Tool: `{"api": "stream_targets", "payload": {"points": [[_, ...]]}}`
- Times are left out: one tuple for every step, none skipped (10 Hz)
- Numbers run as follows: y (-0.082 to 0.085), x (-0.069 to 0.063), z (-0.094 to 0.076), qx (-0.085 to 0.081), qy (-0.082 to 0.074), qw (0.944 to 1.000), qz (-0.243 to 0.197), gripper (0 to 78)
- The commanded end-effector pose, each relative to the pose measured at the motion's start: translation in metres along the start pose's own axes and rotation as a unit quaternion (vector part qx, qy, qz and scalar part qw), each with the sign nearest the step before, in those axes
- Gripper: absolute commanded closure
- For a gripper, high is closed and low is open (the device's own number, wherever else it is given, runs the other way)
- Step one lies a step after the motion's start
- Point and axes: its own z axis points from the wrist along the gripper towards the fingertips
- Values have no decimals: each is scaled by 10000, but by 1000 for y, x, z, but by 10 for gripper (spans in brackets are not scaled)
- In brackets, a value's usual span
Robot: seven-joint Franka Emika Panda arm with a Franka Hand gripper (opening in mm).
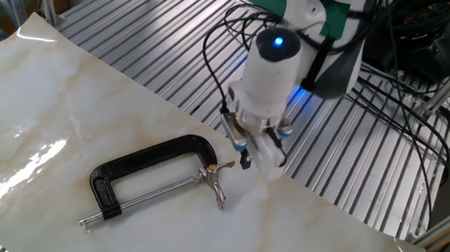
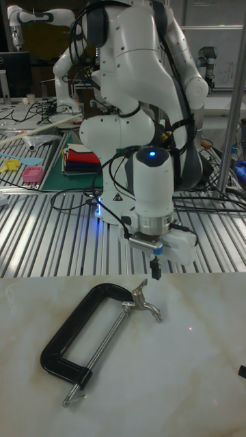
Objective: Turn on the water tap
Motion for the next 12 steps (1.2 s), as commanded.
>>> {"api": "stream_targets", "payload": {"points": [[-8,6,-51,136,241,9993,-259,776],[-14,5,-68,189,329,9985,-394,776],[-19,4,-81,222,372,9978,-499,776],[-22,1,-92,247,365,9974,-571,776],[-24,-2,-101,263,339,9967,-693,776],[-26,-5,-108,294,313,9948,-924,776],[-28,-8,-114,389,265,9921,-1167,776],[-30,-11,-118,422,252,9899,-1329,776],[-30,-13,-119,438,246,9885,-1428,776],[-30,-17,-120,460,240,9871,-1513,776],[-30,-23,-119,496,218,9859,-1583,776],[-31,-27,-120,502,203,9854,-1616,776]]}}
